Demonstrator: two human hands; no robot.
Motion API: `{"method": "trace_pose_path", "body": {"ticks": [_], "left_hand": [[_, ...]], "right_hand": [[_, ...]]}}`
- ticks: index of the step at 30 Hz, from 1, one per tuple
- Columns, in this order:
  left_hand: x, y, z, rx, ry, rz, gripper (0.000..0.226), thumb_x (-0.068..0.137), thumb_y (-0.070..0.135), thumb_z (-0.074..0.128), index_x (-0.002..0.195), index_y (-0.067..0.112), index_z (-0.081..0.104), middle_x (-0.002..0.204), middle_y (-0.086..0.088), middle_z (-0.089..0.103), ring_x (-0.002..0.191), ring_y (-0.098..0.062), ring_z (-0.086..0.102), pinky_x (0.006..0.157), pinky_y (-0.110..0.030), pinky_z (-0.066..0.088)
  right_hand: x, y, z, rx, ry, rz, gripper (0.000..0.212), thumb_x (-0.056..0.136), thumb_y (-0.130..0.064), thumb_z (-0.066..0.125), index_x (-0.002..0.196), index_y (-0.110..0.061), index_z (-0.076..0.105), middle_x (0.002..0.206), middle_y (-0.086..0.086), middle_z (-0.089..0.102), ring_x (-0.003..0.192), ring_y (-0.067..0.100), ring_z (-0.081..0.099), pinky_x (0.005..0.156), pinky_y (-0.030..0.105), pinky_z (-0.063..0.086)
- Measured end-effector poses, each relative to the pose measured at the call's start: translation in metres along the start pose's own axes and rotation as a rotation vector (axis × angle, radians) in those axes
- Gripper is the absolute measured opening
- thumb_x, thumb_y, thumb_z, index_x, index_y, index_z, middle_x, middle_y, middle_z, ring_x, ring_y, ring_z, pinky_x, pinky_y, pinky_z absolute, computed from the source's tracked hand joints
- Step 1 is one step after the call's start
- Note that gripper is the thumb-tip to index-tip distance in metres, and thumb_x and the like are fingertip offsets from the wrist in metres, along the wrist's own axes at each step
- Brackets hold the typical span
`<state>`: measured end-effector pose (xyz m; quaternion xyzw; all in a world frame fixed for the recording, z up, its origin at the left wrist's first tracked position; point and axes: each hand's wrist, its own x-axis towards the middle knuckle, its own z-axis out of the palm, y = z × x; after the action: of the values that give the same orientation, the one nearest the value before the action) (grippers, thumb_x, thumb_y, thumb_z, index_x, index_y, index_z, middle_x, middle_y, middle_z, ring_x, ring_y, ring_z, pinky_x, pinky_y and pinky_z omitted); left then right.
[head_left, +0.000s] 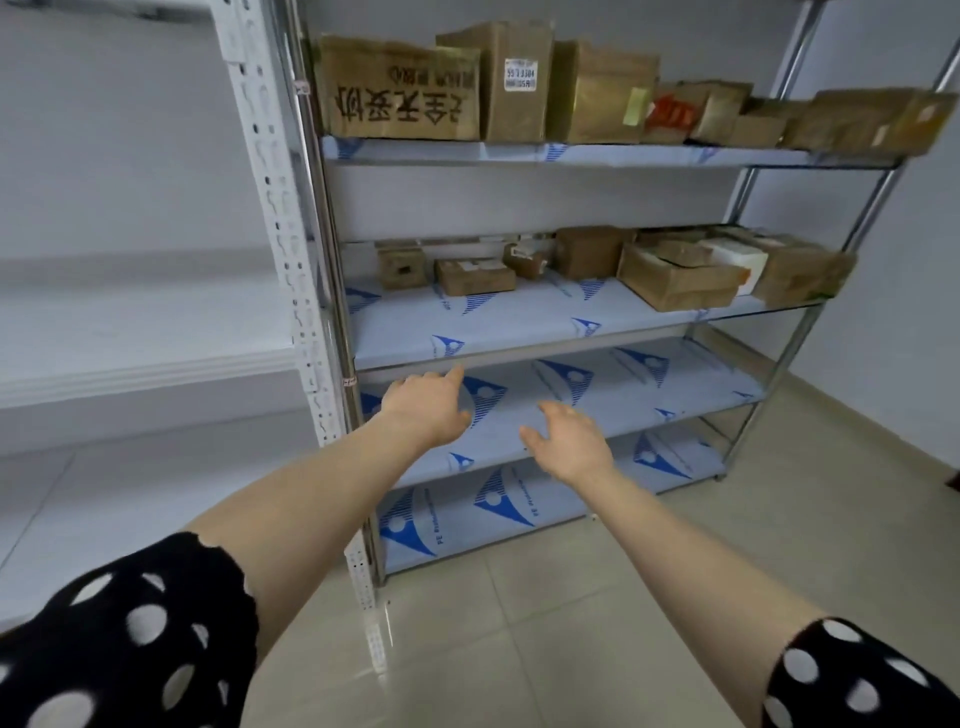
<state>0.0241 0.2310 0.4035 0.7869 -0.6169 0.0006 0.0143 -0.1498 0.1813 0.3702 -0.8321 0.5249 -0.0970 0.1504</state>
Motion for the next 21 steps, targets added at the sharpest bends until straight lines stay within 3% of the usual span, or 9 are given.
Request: {"method": "trace_pose_path", "body": {"ticks": [7, 12, 21], "left_hand": [[0.124, 0.037, 0.012, -0.055, -0.024, -0.133, 0.068, 0.096, 0.039, 0.047, 0.152, 0.025, 0.011, 0.141, -0.010, 0.046, 0.122, -0.031, 0.049, 0.095, -0.040, 0.043], [0.189, 0.053, 0.017, -0.086, -0.061, -0.211, 0.063, 0.097, 0.037, 0.046, 0.151, 0.024, 0.016, 0.137, -0.010, 0.048, 0.121, -0.032, 0.049, 0.087, -0.038, 0.044], [0.305, 0.027, 0.036, -0.074, -0.095, -0.264, 0.065, 0.096, 0.038, 0.047, 0.151, 0.021, 0.017, 0.140, -0.011, 0.045, 0.125, -0.031, 0.045, 0.097, -0.039, 0.042]], "right_hand": [[0.132, 0.060, -0.017, 0.011, -0.055, -0.136, 0.059, 0.099, -0.040, 0.042, 0.147, -0.008, 0.030, 0.153, 0.012, 0.032, 0.139, 0.028, 0.031, 0.114, 0.037, 0.026], [0.214, 0.087, -0.026, 0.105, -0.106, -0.120, 0.056, 0.099, -0.038, 0.043, 0.145, -0.008, 0.033, 0.149, 0.012, 0.036, 0.135, 0.030, 0.037, 0.109, 0.038, 0.034], [0.343, 0.089, -0.012, 0.133, -0.190, -0.146, 0.056, 0.100, -0.037, 0.041, 0.148, -0.009, 0.029, 0.152, 0.013, 0.031, 0.136, 0.029, 0.035, 0.110, 0.035, 0.031]]}}
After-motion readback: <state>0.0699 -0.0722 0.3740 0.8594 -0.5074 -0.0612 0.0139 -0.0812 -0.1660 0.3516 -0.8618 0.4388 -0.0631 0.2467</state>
